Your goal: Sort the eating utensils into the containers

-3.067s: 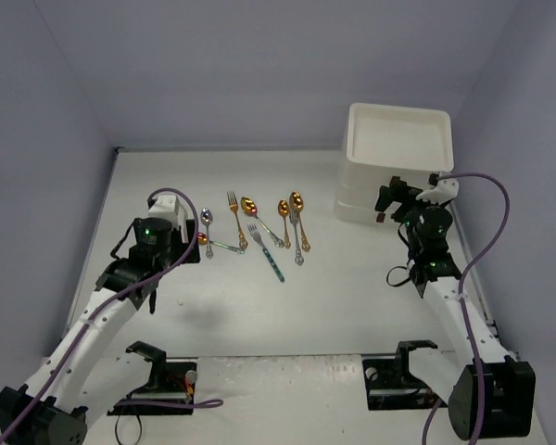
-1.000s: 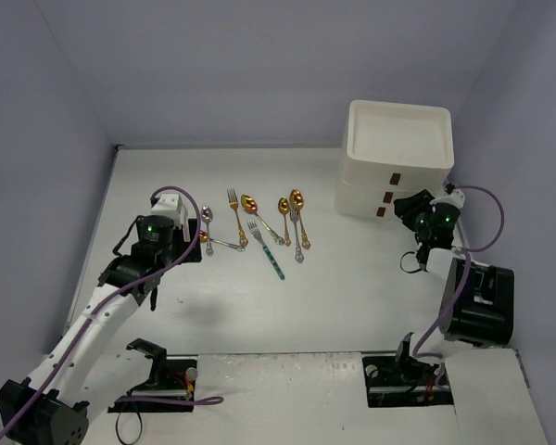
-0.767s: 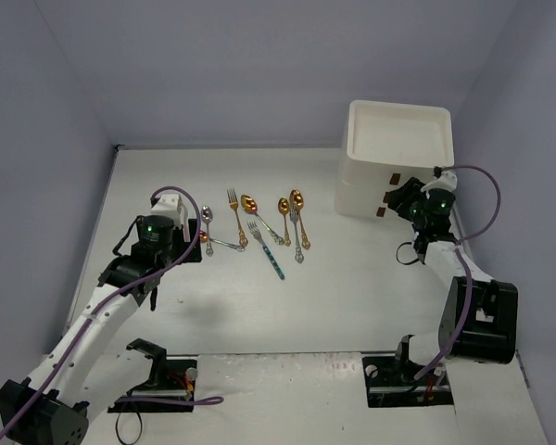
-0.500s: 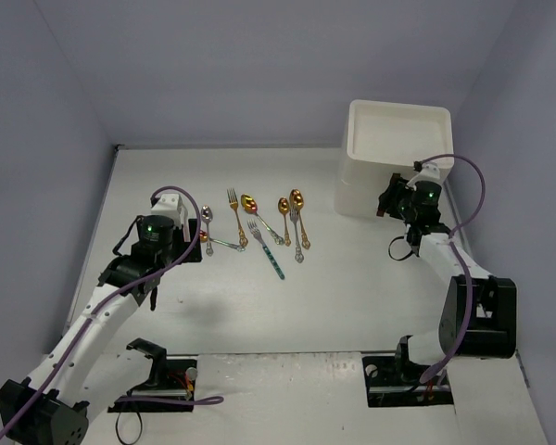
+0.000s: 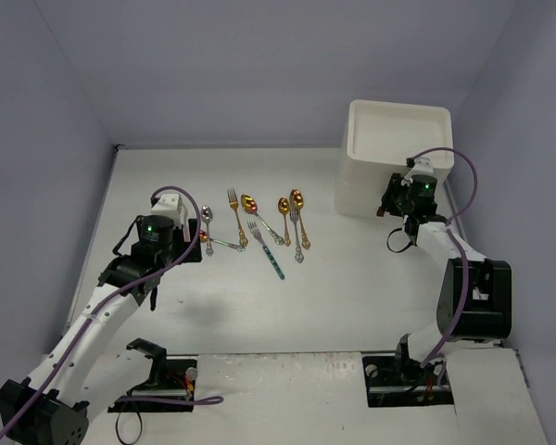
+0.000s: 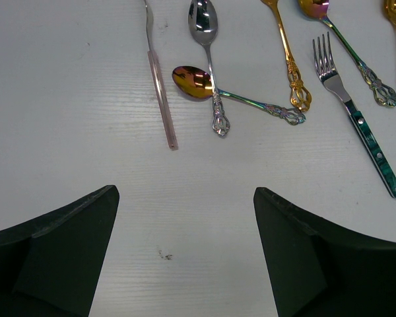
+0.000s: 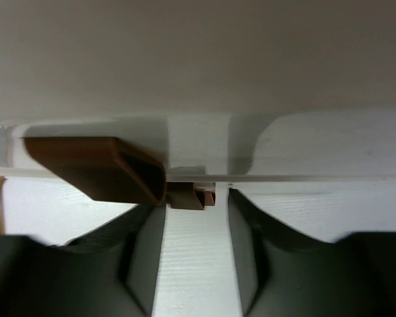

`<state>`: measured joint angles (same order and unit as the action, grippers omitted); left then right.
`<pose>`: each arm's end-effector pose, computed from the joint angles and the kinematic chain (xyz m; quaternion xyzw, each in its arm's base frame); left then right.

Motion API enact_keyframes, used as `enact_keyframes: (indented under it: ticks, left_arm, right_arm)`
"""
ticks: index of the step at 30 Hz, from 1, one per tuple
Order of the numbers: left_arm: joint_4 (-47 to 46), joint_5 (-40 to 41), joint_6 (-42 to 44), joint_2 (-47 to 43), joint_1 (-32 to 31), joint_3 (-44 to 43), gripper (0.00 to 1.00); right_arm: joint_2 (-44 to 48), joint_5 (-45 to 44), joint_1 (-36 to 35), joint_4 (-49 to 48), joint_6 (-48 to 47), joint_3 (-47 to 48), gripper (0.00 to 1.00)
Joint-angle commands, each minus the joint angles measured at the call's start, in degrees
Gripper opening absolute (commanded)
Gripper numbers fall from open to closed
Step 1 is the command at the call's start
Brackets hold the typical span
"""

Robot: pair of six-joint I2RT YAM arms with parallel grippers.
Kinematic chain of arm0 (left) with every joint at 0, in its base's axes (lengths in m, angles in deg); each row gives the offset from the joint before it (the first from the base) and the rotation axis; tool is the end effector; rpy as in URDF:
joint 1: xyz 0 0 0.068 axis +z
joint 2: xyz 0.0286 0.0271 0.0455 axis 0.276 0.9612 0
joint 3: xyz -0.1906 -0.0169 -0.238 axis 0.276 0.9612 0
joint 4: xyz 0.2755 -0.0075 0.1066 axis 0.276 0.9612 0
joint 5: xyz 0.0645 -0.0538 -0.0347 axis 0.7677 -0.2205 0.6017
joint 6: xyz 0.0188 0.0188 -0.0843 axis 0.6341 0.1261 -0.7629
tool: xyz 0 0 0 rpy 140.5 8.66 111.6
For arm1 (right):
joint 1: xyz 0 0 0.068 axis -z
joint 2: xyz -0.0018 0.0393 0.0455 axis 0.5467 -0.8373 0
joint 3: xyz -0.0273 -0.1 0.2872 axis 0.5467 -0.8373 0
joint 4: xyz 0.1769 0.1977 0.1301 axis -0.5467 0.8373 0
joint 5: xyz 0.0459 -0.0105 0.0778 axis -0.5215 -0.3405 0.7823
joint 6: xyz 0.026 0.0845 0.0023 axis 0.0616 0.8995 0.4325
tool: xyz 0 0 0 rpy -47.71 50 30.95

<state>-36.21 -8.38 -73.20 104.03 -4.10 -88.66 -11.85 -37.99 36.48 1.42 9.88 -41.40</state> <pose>0.2355 -0.0734 0.2958 -0.0222 0.8733 -0.0941 0.4776 0.4064 -0.0127 0.2408 0.0359 0.7978 0.0795 0.5966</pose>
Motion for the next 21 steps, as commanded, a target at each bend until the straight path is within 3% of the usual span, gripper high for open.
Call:
enact_keyframes:
  ticks: [1, 6, 21]
  left_arm:
    - [-2.71, 0.11, 0.64, -0.09, 0.34, -1.50, 0.81]
    - [-2.88, 0.09, 0.57, -0.09, 0.43, -1.50, 0.81]
    - [-3.22, -0.42, 0.73, -0.37, 0.34, -1.50, 0.81]
  right_arm:
    - [1.30, 0.06, -0.26, -2.73, -3.18, 3.06, 0.25]
    - [2.91, -0.02, -0.37, -2.82, -3.19, 1.56, 0.00]
    - [20.19, -2.24, -0.44, 2.69, 3.78, -12.33, 0.00]
